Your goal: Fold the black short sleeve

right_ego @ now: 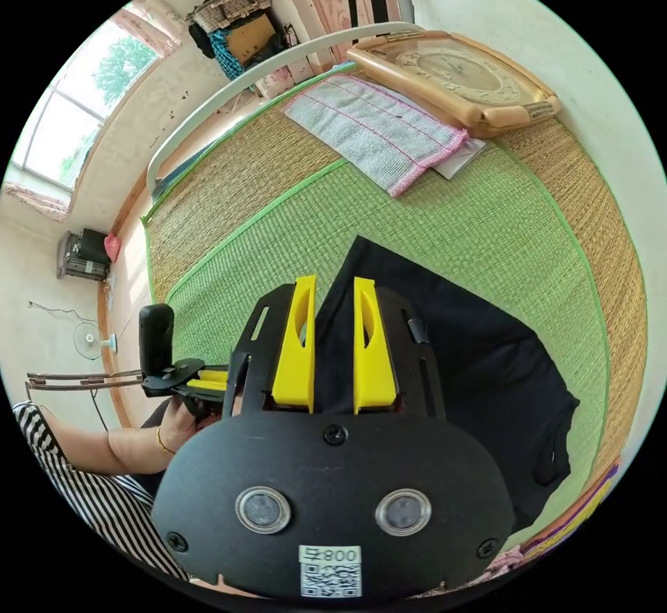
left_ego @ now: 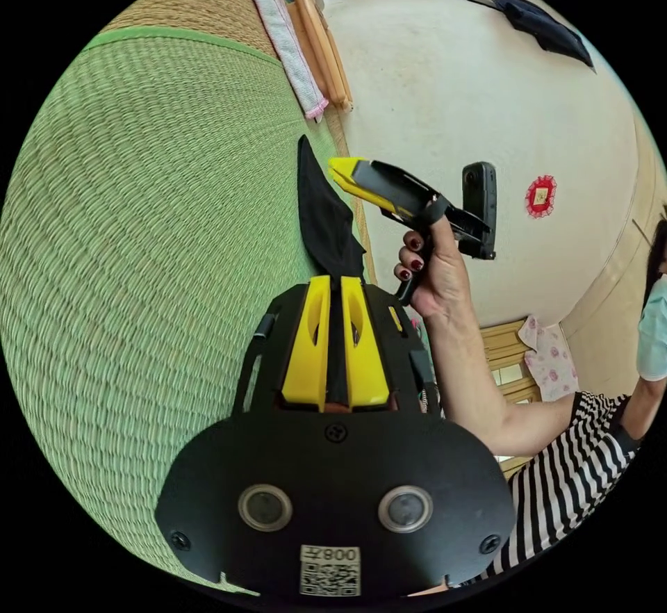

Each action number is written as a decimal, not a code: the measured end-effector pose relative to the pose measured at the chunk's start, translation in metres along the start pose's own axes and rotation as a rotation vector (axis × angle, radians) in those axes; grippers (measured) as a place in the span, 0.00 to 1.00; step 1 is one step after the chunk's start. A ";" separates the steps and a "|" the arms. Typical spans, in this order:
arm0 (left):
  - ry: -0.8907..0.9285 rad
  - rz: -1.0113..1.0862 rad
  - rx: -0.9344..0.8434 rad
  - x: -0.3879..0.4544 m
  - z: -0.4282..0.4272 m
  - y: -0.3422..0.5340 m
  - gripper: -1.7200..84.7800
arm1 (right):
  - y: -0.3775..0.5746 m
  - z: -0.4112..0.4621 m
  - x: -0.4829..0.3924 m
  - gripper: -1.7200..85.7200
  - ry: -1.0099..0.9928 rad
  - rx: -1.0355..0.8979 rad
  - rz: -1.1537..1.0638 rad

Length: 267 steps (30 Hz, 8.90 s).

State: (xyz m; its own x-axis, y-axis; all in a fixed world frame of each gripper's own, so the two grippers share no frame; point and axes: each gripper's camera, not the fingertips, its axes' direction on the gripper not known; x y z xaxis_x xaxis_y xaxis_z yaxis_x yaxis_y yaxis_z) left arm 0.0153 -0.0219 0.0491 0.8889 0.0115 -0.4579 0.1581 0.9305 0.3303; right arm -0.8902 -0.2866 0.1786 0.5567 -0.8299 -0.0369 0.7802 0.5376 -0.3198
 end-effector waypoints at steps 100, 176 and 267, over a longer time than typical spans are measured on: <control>-0.177 0.410 -0.333 0.069 0.087 -0.045 0.02 | 0.302 0.020 0.249 0.02 -0.148 0.280 0.423; -0.571 0.138 -0.625 0.031 -0.092 0.123 0.07 | 1.020 0.157 0.115 0.13 -0.320 0.317 0.928; -0.352 0.093 -0.406 0.076 0.056 -0.113 0.05 | 0.906 0.106 0.468 0.03 -0.439 0.377 0.934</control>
State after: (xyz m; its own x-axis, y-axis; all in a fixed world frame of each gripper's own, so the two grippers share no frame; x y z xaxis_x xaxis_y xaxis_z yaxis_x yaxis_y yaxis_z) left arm 0.0886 -0.1466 0.0231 0.9925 0.0420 -0.1148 -0.0447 0.9988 -0.0208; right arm 0.1079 -0.1720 -0.0277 0.9682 0.0125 0.2500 -0.0057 0.9996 -0.0282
